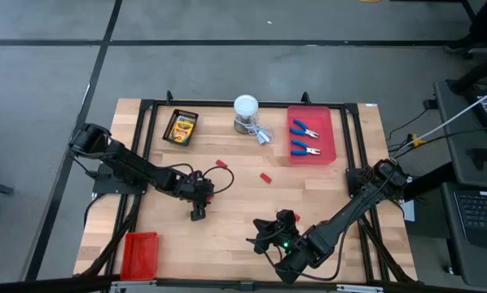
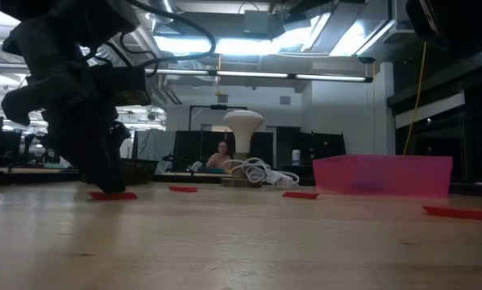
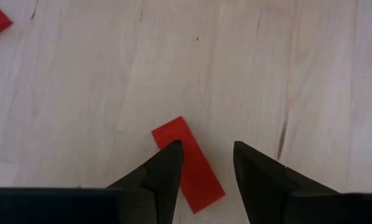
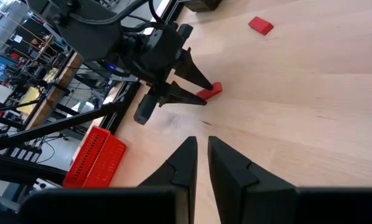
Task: Pick & Place School Supplies
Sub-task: Put the red eraser into the red bin, then adjust the red bin, then put the red eraser into the red bin
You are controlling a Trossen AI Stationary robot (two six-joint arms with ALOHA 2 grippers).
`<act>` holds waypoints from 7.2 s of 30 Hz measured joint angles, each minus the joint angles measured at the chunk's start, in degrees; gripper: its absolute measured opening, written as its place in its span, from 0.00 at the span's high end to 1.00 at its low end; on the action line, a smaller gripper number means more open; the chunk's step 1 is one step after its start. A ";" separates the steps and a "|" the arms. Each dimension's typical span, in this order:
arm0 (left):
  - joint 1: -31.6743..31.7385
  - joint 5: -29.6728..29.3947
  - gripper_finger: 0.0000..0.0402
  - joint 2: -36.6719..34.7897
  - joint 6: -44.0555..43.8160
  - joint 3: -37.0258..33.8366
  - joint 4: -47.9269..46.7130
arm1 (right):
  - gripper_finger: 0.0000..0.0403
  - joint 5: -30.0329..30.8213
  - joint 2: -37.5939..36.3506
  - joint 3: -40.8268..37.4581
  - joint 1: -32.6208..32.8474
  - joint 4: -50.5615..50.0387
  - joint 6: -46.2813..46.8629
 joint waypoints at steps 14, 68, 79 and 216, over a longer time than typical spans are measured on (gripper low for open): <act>0.70 -2.42 0.64 -0.23 -0.74 0.04 -4.75 | 0.89 -0.17 0.00 0.00 0.29 0.66 -0.07; -43.78 20.11 0.96 -26.39 -31.58 5.47 -28.81 | 0.89 3.89 0.00 0.00 1.27 1.03 -0.08; -48.21 16.49 0.95 -18.58 -32.01 5.49 -25.79 | 0.89 3.67 0.00 0.00 1.27 1.03 -0.11; 13.44 16.99 0.71 -13.80 34.33 -0.73 -18.25 | 0.89 1.12 0.00 0.00 1.64 1.90 -2.45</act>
